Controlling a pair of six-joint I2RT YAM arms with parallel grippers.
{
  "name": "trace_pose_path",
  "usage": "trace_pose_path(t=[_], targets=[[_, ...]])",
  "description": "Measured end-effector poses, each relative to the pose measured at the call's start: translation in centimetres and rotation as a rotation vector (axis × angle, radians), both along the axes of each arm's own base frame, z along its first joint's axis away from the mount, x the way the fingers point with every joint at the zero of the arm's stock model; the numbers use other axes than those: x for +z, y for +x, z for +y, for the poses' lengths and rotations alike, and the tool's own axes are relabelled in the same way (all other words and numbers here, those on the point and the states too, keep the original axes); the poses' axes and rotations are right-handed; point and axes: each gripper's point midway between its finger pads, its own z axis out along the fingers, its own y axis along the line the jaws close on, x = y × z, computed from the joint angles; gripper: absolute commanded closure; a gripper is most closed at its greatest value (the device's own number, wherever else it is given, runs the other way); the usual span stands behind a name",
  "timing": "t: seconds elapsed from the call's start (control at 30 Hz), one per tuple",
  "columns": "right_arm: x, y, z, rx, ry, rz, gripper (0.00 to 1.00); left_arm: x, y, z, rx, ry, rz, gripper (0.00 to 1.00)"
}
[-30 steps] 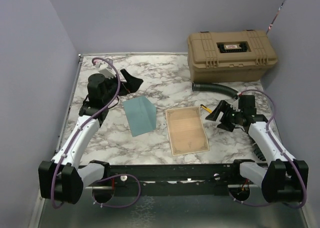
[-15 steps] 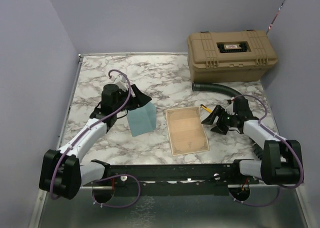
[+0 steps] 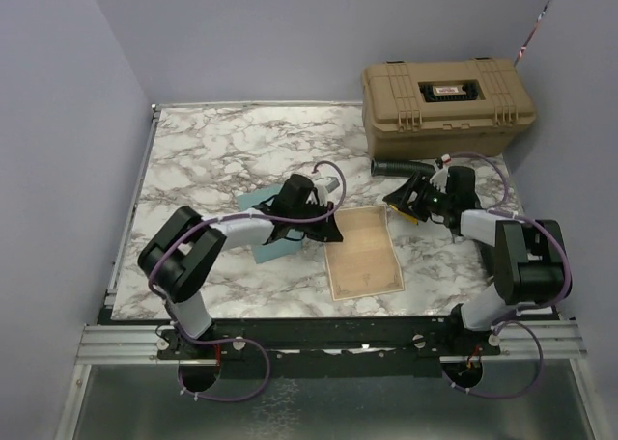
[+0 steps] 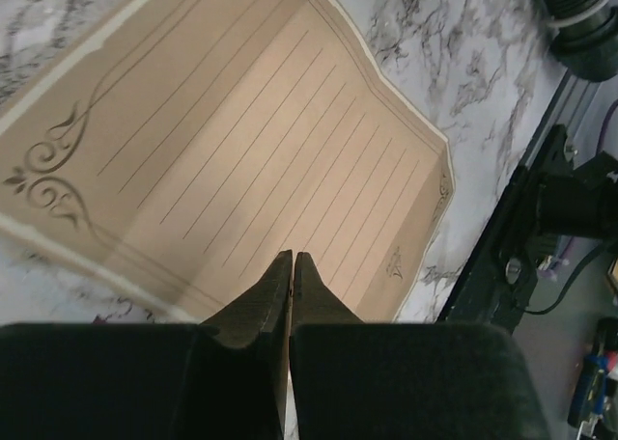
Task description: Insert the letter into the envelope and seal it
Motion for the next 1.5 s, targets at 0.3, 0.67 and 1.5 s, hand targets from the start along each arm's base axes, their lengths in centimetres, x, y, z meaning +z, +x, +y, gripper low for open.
trace_pose_path(t=[0.3, 0.67, 1.5], targets=[[0.1, 2.0, 3.9, 0.224, 0.062, -0.082, 0.34, -5.6, -1.2, -1.5, -0.096, 0.115, 0.069, 1.00], [-2.0, -0.6, 7.0, 0.403, 0.049, -0.080, 0.71, -5.7, -0.4, -1.1, -0.092, 0.169, 0.038, 1.00], [22.1, -2.6, 6.7, 0.369, 0.040, -0.601, 1.00, 18.5, 8.1, 6.7, 0.256, -0.129, -0.374, 0.01]])
